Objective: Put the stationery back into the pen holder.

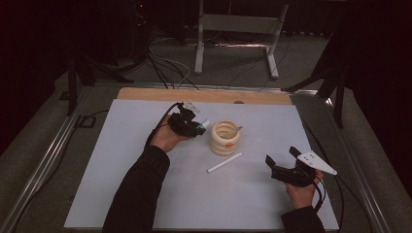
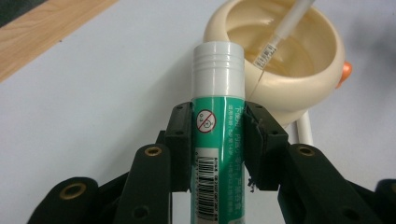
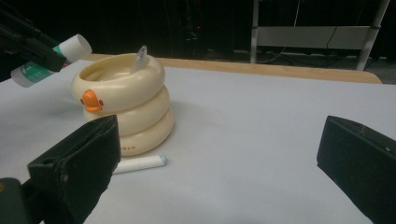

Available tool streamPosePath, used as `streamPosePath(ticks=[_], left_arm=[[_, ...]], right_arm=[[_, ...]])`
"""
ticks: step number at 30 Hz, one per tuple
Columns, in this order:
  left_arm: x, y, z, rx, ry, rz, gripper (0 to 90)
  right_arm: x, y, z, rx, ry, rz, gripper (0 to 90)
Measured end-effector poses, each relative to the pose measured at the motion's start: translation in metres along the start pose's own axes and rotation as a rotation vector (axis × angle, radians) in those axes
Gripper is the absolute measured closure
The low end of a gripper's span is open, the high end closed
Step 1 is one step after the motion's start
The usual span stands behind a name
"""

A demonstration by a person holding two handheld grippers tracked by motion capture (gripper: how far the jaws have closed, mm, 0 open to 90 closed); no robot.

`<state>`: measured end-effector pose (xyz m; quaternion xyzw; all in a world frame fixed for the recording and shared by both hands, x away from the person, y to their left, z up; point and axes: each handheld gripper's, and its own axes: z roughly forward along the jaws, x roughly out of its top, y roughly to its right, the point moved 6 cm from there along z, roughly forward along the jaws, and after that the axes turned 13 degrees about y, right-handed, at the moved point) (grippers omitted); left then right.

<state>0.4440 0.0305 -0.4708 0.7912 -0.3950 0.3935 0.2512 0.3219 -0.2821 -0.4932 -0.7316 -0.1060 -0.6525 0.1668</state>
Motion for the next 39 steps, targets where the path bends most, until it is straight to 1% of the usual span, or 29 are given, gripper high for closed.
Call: streamPosePath(ticks=[4,7,12,16,22,25,30,34,36,39], left_arm=[[0.003,-0.001,-0.001,0.014,0.008,-0.007,66.5],[0.007,-0.001,-0.003,0.018,0.020,-0.010,66.5],[0.013,0.000,-0.005,0.021,0.051,-0.020,66.5],[0.018,0.002,-0.006,0.019,0.077,-0.039,66.5],[0.025,0.003,-0.005,0.032,0.099,-0.039,66.5],[0.029,0.004,-0.005,0.034,0.120,-0.049,66.5],[0.033,0.003,-0.007,0.053,0.144,-0.059,66.5],[0.039,0.004,-0.009,0.061,0.164,-0.058,66.5],[0.042,0.005,-0.009,0.069,0.173,-0.052,66.4],[0.047,0.006,-0.007,0.072,0.190,-0.057,66.5]], right_arm=[[0.000,0.000,0.000,0.001,-0.001,-0.001,0.0],[0.000,0.000,0.000,0.000,0.000,0.000,0.0],[0.000,0.000,0.000,0.001,-0.001,-0.002,0.0],[-0.001,0.000,0.000,0.000,-0.004,-0.001,0.0],[-0.001,-0.001,0.000,0.000,-0.004,0.000,0.0],[-0.001,-0.001,0.001,0.000,-0.004,0.000,0.0],[-0.001,-0.001,0.001,0.002,-0.004,-0.001,0.0],[-0.001,-0.001,0.001,0.002,-0.003,0.000,0.0],[-0.001,-0.001,0.001,0.002,-0.004,0.000,0.0],[-0.001,-0.001,0.001,0.003,-0.003,0.000,0.0]])
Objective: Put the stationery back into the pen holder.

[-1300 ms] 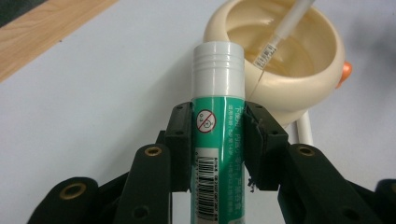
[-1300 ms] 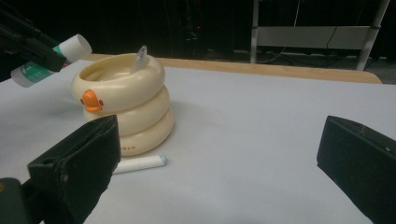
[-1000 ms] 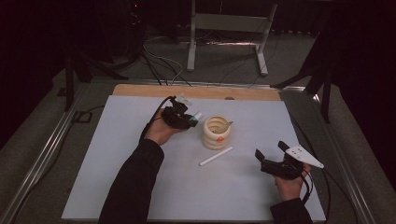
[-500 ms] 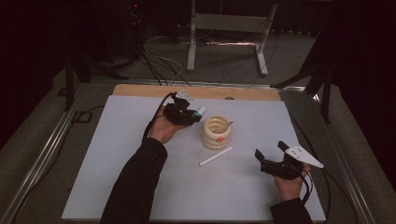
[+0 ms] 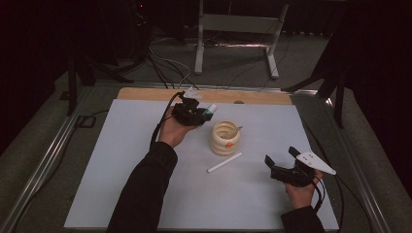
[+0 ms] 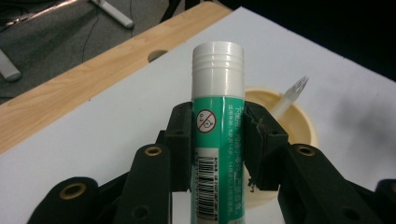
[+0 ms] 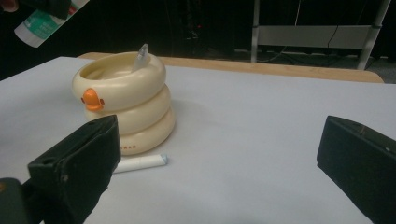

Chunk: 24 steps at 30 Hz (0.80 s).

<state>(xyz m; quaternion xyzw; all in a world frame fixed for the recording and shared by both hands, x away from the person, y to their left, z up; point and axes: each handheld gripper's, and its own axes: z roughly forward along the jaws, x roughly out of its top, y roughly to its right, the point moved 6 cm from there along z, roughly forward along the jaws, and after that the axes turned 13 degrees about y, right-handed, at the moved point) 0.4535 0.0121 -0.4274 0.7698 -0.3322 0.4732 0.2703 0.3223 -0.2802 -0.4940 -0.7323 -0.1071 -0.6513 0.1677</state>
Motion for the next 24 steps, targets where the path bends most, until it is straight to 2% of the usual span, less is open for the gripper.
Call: streamPosePath(ticks=[24], left_arm=[[0.011,0.013,0.018,-0.012,0.038,0.024,66.4]], right_arm=[[0.000,0.001,0.000,0.000,0.002,0.000,0.0]])
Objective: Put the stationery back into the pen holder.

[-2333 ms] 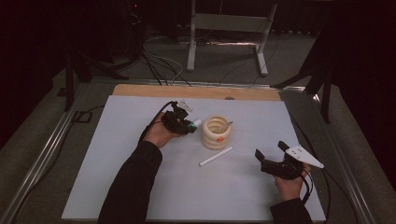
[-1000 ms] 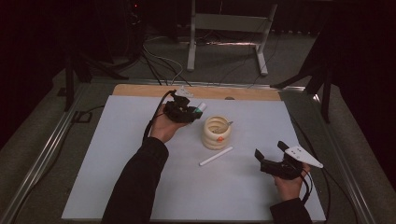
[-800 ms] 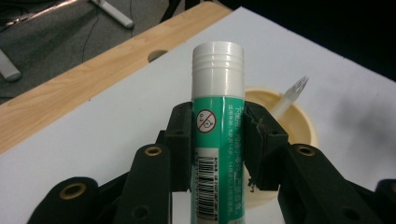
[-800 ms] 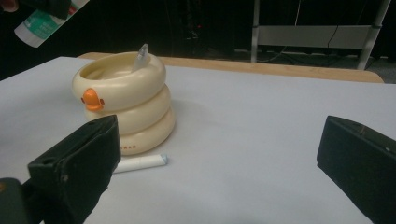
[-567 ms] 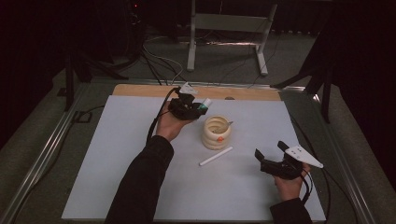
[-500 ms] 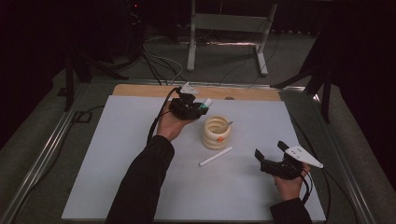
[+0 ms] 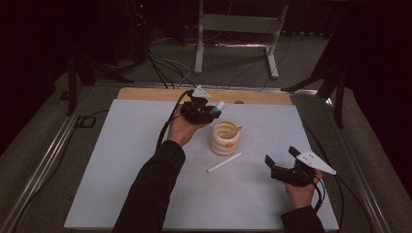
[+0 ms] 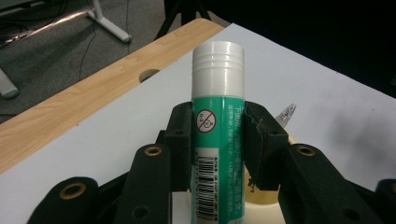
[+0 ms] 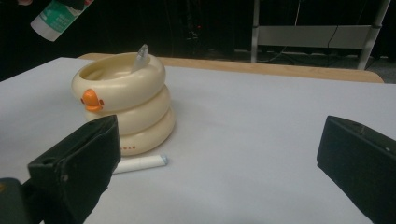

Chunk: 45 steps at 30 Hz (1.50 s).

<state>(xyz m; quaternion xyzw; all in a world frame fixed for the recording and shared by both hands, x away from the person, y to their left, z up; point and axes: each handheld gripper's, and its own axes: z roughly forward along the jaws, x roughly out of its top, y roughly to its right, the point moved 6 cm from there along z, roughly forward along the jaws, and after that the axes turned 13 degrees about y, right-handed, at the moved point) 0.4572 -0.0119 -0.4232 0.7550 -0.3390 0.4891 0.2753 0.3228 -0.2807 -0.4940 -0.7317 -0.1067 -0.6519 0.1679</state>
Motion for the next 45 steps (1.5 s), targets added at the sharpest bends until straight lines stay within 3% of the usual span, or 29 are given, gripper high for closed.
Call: streamPosePath(ticks=[29,45], left_arm=[[-0.005,0.024,0.031,-0.045,0.001,0.007,66.2],[-0.012,0.028,0.045,-0.057,-0.004,-0.008,66.1]], right_arm=[[0.000,0.000,0.000,0.000,0.001,-0.001,0.0],[0.000,0.000,0.000,0.002,0.001,-0.001,0.0]])
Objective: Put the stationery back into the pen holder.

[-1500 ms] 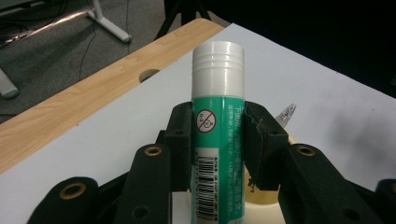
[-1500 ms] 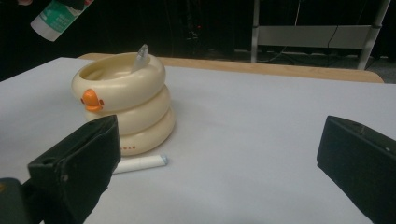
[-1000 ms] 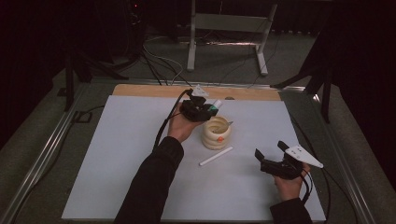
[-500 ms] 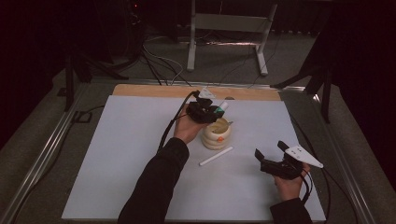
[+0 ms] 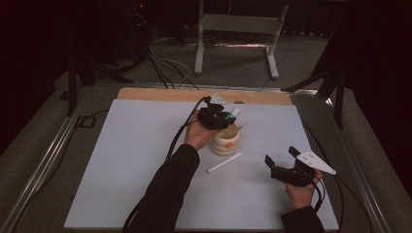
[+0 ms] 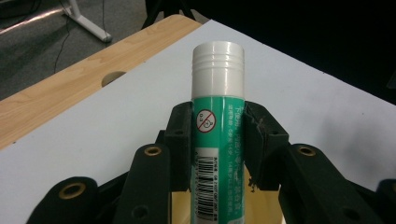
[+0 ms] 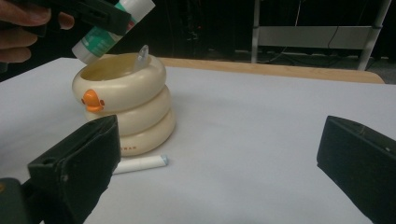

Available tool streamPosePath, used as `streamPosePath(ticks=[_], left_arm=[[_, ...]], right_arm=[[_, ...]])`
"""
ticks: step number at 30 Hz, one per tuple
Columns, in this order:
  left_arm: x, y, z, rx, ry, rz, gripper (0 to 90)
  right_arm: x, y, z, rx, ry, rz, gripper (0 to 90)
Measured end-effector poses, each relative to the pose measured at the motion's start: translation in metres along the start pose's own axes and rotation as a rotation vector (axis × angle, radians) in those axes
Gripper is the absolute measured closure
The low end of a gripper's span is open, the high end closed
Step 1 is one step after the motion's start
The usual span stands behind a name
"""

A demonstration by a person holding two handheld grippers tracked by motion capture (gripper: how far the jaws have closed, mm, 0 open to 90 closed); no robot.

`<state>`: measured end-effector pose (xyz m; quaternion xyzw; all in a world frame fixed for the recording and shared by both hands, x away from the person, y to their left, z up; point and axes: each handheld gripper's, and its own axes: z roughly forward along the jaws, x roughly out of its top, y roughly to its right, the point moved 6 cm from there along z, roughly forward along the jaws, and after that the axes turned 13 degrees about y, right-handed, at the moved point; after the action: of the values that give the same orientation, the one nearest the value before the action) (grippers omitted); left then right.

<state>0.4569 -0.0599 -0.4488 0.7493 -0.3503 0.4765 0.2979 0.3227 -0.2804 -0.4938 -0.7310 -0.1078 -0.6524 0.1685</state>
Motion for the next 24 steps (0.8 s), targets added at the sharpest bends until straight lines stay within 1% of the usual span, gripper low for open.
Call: streamPosePath(ticks=[11,23,24], left_arm=[[-0.006,-0.002,0.009,0.004,-0.016,-0.014,66.0],[-0.009,-0.002,0.013,0.004,-0.018,-0.018,65.9],[-0.011,-0.001,0.014,0.003,-0.026,-0.014,65.9]], right_arm=[[0.000,0.001,0.000,-0.001,0.000,0.001,0.0],[0.000,0.001,0.000,0.000,-0.001,0.002,0.0],[0.000,0.001,0.000,0.000,-0.001,0.002,0.0]])
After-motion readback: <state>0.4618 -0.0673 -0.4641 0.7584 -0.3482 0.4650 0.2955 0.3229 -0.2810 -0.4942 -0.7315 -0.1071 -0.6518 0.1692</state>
